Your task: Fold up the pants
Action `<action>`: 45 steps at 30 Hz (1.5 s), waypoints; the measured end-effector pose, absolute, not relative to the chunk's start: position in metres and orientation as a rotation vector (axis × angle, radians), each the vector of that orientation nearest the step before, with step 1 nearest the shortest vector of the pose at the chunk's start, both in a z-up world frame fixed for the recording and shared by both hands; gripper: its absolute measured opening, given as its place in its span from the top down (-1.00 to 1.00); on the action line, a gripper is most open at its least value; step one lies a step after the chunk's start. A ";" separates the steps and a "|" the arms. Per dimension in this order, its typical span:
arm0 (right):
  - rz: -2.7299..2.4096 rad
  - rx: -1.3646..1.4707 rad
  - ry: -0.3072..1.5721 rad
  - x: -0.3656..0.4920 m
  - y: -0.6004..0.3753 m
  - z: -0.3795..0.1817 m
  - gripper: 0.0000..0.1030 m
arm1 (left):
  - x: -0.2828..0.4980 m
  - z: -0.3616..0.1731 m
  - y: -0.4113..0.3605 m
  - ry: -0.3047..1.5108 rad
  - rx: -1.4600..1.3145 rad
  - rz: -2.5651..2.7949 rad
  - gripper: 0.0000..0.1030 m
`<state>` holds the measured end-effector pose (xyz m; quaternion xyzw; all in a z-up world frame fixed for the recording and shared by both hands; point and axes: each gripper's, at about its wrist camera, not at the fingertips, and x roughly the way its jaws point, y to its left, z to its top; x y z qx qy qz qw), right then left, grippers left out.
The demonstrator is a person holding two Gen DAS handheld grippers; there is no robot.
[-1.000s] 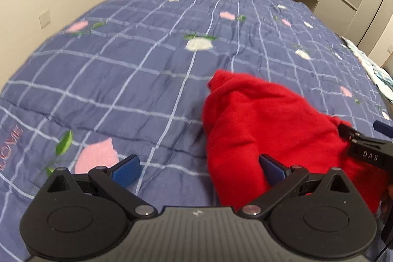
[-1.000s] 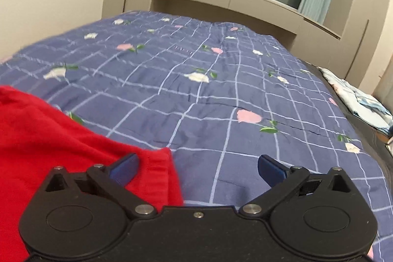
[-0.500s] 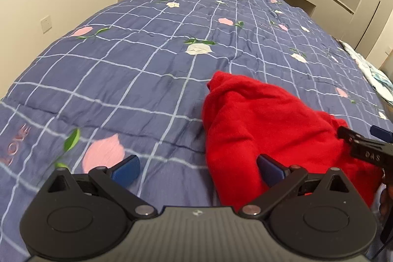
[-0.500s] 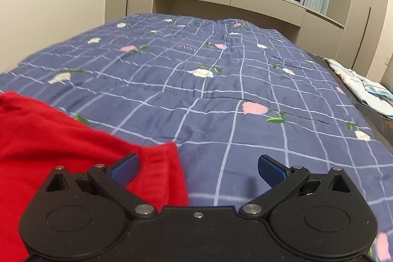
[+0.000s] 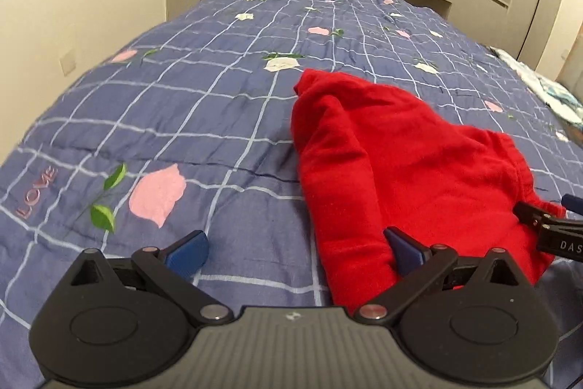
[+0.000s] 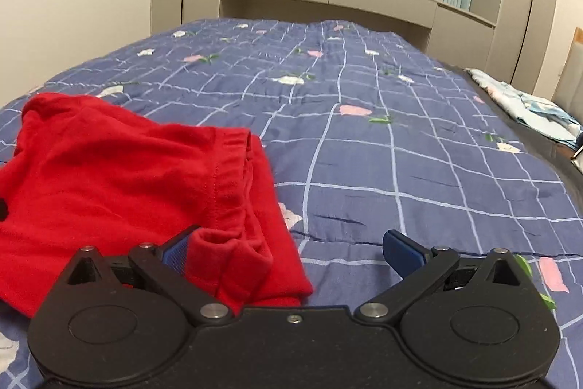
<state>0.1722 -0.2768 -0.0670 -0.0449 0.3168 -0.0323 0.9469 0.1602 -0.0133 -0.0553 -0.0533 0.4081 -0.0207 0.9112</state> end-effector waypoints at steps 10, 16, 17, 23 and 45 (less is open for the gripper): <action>-0.076 -0.085 0.608 0.144 -0.270 -0.048 -0.99 | 0.134 -0.029 -0.017 0.865 -0.104 -0.045 -0.99; -0.081 -0.008 0.633 0.130 -0.279 -0.064 -0.99 | 0.129 -0.046 -0.014 0.905 -0.108 -0.054 -1.00; -0.075 0.012 0.631 0.131 -0.282 -0.066 -0.99 | 0.129 -0.046 -0.013 0.906 -0.113 -0.060 -1.00; -0.066 0.036 0.632 0.130 -0.284 -0.070 -0.99 | 0.127 -0.047 -0.011 0.900 -0.117 -0.058 -1.00; -0.068 0.048 0.613 0.124 -0.284 -0.071 -0.99 | 0.125 -0.050 -0.009 0.887 -0.133 -0.063 -1.00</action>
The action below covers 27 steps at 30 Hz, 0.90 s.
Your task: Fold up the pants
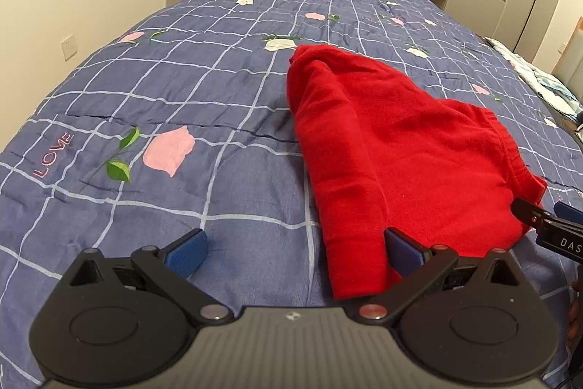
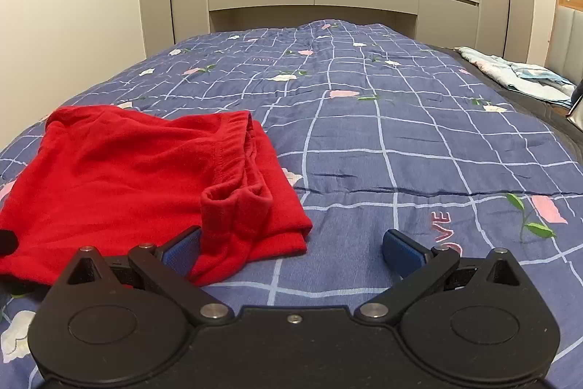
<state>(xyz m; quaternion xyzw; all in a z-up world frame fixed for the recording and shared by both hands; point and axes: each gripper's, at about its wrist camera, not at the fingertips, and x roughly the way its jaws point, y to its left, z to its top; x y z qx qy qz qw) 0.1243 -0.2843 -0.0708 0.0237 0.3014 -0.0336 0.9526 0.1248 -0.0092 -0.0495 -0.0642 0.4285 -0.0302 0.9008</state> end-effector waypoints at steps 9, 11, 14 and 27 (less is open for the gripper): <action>-0.062 0.068 0.616 0.125 -0.287 -0.071 -0.99 | 0.137 -0.034 0.006 0.928 -0.279 -0.072 -0.99; -0.060 0.073 0.621 0.126 -0.288 -0.071 -0.99 | 0.144 -0.030 0.009 0.924 -0.304 -0.072 -0.99; -0.060 0.077 0.623 0.126 -0.288 -0.071 -0.99 | 0.157 -0.031 0.004 0.931 -0.270 -0.061 -0.99; -0.043 0.119 0.641 0.128 -0.294 -0.071 -0.99 | 0.171 -0.036 -0.020 1.005 -0.179 -0.052 -0.99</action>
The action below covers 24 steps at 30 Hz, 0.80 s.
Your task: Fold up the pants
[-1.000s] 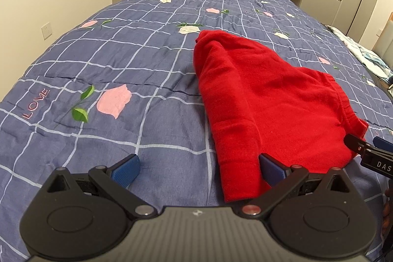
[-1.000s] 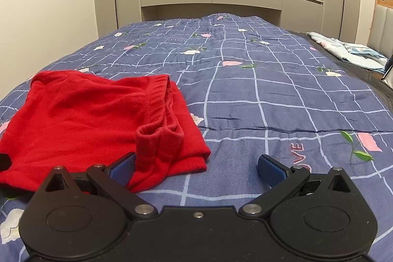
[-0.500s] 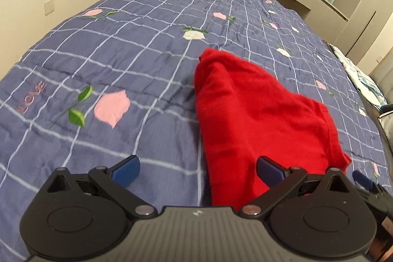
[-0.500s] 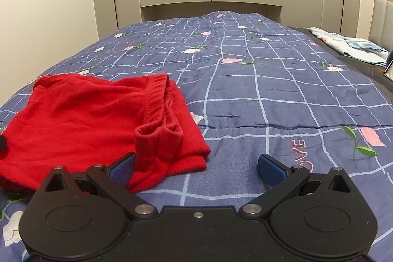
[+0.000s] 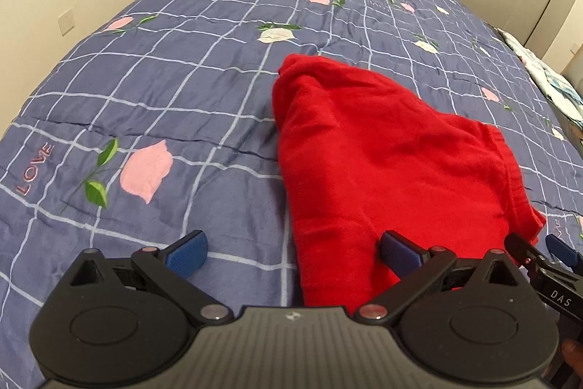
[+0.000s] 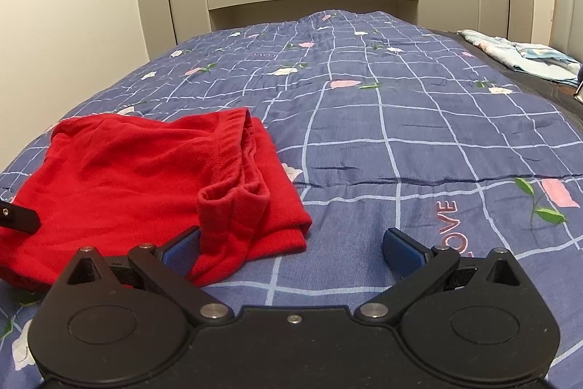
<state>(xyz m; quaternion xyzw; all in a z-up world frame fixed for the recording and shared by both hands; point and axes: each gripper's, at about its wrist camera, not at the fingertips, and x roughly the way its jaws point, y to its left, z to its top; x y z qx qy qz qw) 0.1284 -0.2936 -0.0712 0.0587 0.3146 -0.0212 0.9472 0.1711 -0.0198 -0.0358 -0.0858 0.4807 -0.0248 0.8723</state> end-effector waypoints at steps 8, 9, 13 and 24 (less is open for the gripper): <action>-0.029 0.138 0.656 0.130 -0.296 -0.069 -0.99 | 0.183 -0.037 -0.027 1.025 -0.161 -0.063 -0.99; -0.027 0.139 0.660 0.131 -0.297 -0.069 -0.99 | 0.184 -0.037 -0.028 1.026 -0.159 -0.063 -0.99; 0.002 0.150 0.660 0.135 -0.299 -0.061 -0.99 | 0.187 -0.038 -0.028 1.033 -0.156 -0.066 -0.99; 0.156 0.232 0.711 0.174 -0.309 -0.053 -0.99 | 0.195 -0.041 -0.025 1.043 -0.177 -0.077 -0.99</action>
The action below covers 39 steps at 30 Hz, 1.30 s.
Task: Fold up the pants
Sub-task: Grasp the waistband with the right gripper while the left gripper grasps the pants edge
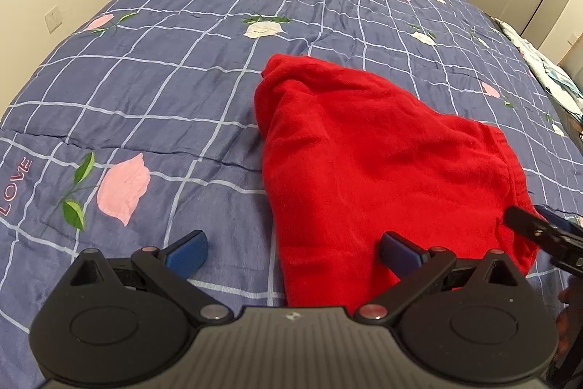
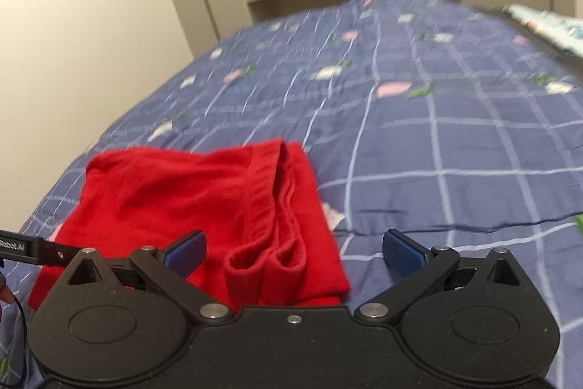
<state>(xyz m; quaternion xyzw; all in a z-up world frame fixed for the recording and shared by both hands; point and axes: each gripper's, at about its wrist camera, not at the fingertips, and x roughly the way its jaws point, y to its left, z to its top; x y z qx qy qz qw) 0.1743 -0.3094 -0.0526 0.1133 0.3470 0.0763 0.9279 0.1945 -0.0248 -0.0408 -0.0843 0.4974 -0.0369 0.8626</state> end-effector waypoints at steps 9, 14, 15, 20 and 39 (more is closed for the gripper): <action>0.160 0.215 0.728 0.179 -0.301 -0.058 -0.98 | 0.198 -0.041 -0.030 1.047 -0.165 -0.087 -0.99; 0.149 0.215 0.714 0.174 -0.299 -0.056 -0.71 | 0.198 -0.042 -0.032 1.050 -0.160 -0.090 -0.99; 0.147 0.219 0.711 0.175 -0.300 -0.056 -0.59 | 0.198 -0.042 -0.032 1.052 -0.162 -0.093 -0.99; 0.122 0.251 0.701 0.170 -0.301 -0.055 -0.25 | 0.197 -0.042 -0.029 1.056 -0.182 -0.099 -0.99; 0.094 0.137 0.672 0.160 -0.275 -0.022 0.39 | 0.188 -0.031 -0.019 1.047 -0.279 -0.136 0.06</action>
